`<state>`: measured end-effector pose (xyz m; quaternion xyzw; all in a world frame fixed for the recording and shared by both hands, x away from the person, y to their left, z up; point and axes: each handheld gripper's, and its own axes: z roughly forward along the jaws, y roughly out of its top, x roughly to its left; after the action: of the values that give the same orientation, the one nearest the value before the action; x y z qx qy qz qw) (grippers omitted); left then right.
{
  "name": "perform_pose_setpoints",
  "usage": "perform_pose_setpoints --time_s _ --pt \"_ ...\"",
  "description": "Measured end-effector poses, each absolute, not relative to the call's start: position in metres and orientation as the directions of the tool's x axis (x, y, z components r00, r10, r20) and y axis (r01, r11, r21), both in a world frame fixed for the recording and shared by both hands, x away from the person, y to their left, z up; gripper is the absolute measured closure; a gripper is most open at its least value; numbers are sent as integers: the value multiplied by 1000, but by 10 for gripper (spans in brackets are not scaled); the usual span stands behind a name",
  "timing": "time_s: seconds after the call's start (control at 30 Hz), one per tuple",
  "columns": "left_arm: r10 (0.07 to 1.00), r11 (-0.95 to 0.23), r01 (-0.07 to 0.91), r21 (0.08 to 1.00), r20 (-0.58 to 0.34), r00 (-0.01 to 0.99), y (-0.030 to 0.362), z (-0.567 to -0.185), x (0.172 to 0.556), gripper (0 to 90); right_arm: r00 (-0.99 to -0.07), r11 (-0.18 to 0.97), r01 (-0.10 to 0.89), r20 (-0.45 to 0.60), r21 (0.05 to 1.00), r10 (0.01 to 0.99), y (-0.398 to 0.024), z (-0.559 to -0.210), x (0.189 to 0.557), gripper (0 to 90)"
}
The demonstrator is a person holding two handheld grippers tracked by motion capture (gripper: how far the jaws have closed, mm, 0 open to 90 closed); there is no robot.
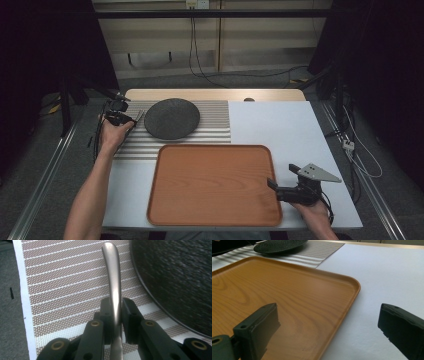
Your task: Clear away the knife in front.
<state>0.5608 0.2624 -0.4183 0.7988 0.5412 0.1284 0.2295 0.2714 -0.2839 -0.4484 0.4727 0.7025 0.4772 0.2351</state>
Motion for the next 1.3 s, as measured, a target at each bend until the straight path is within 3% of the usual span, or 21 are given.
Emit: perform_pose_setpoints --time_s 0.6,0.97,1.3 --pt "888 -345 719 604 -38 458 254 -390 528 799 -446 101 436 117 894 887 -284 -448 271 28" --pt "833 -438 633 639 23 553 227 -374 500 799 -443 104 434 111 895 889 -284 -448 271 29" --pt "805 -453 610 651 3 594 210 -374 485 799 -444 105 434 110 895 889 -284 -448 270 29"
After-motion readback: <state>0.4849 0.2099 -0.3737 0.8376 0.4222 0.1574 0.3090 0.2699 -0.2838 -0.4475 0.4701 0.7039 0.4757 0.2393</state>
